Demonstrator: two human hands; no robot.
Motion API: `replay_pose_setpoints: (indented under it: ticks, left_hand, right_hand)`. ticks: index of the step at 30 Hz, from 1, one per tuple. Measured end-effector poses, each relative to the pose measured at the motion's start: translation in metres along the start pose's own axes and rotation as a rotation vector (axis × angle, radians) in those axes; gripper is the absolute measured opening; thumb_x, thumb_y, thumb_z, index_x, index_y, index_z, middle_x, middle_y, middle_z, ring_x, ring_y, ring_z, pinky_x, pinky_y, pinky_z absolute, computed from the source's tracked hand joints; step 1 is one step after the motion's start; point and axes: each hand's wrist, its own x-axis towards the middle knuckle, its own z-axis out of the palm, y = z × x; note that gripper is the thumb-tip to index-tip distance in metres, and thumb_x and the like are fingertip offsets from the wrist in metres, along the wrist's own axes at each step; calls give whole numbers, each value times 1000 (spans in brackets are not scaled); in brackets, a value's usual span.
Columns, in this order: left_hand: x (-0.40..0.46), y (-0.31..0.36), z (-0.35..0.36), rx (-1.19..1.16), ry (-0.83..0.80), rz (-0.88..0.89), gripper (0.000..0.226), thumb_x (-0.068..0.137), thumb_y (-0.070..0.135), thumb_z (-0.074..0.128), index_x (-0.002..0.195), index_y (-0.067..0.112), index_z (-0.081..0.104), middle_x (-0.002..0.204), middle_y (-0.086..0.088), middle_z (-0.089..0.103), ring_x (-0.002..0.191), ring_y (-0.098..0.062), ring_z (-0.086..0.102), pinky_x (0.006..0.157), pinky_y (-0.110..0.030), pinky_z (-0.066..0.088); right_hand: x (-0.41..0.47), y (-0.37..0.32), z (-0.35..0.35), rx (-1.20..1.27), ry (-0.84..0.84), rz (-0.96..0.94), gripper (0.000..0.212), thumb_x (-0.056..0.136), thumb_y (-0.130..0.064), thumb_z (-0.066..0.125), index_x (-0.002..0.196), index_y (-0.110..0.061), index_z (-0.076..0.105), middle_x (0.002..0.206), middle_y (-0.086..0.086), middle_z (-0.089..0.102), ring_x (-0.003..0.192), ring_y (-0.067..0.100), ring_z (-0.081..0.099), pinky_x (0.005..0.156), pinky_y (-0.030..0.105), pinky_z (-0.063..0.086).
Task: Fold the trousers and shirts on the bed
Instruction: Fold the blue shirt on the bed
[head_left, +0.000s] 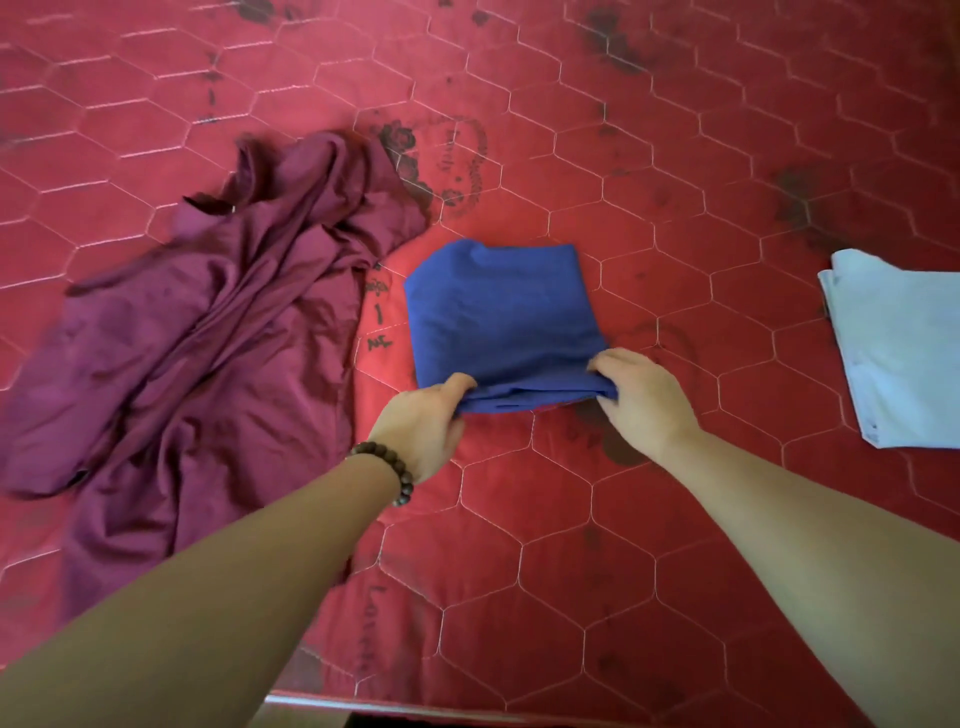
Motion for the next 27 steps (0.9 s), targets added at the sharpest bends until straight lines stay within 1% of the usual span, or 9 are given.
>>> replay_pose_setpoints:
  ticks: [2, 5, 8, 11, 16, 19, 21, 24, 27]
  left_hand:
    - [-8, 9, -23, -107, 64, -21, 27, 76, 13, 53, 102, 8, 61, 71, -8, 64, 67, -36, 58, 59, -30, 37]
    - [-8, 25, -61, -338, 80, -172, 18, 74, 8, 57, 88, 7, 67, 57, 4, 52, 54, -17, 48, 54, -21, 36]
    - [8, 40, -103, -533, 8, -279, 22, 64, 19, 49, 75, 16, 68, 55, 6, 46, 49, -3, 37, 48, -16, 33]
    - [23, 51, -130, -656, -50, -346, 21, 66, 18, 48, 57, 26, 65, 52, 7, 40, 49, -7, 34, 47, -20, 30]
    - [45, 25, -111, -1185, -77, -604, 19, 83, -8, 44, 93, -6, 60, 85, -19, 47, 70, -22, 43, 59, -29, 35]
    - [60, -6, -77, -1050, -40, -747, 24, 86, -5, 44, 81, 6, 65, 72, -11, 50, 64, -19, 39, 52, -20, 35]
    - [67, -25, -52, -808, -53, -778, 30, 88, -3, 47, 107, 9, 67, 84, -15, 62, 70, -19, 48, 53, -18, 40]
    - [73, -43, -24, -494, -95, -694, 43, 87, 4, 56, 130, 3, 53, 126, -17, 59, 106, -22, 57, 86, -24, 46]
    - [82, -46, -12, -221, -132, -582, 54, 83, 22, 61, 135, 12, 48, 133, -11, 51, 122, -26, 50, 104, -36, 39]
  right_hand:
    - [-18, -7, -18, 196, 57, 104, 18, 81, 0, 64, 97, -7, 69, 92, 7, 67, 86, 26, 61, 75, 34, 47]
    - [-37, -20, -46, 483, 122, 301, 8, 83, -7, 66, 89, -12, 66, 77, 5, 66, 73, 22, 61, 62, 27, 44]
    - [-38, -31, -82, 635, 173, 366, 5, 85, -15, 68, 88, -13, 65, 82, 7, 67, 77, 23, 64, 67, 38, 50]
    - [-24, -40, -114, 695, 155, 376, 4, 87, -20, 69, 88, -17, 67, 86, 6, 68, 83, 26, 65, 73, 46, 52]
    - [33, -31, -123, 802, 10, 448, 18, 83, -27, 74, 94, -14, 71, 93, 9, 73, 88, 23, 69, 77, 40, 54]
    - [69, -16, -91, 832, -133, 531, 42, 83, -39, 71, 114, -10, 65, 116, 11, 67, 106, 27, 63, 93, 44, 50]
    - [78, -4, -61, 775, -233, 606, 58, 85, -43, 67, 131, -11, 53, 129, 8, 57, 114, 26, 57, 95, 40, 48]
    - [73, 11, -25, 678, -249, 635, 66, 84, -43, 69, 138, -13, 46, 135, 6, 52, 121, 24, 53, 101, 38, 43]
    - [65, 20, -5, 518, -201, 591, 58, 80, -48, 70, 125, -15, 53, 119, 0, 59, 110, 21, 56, 86, 31, 42]
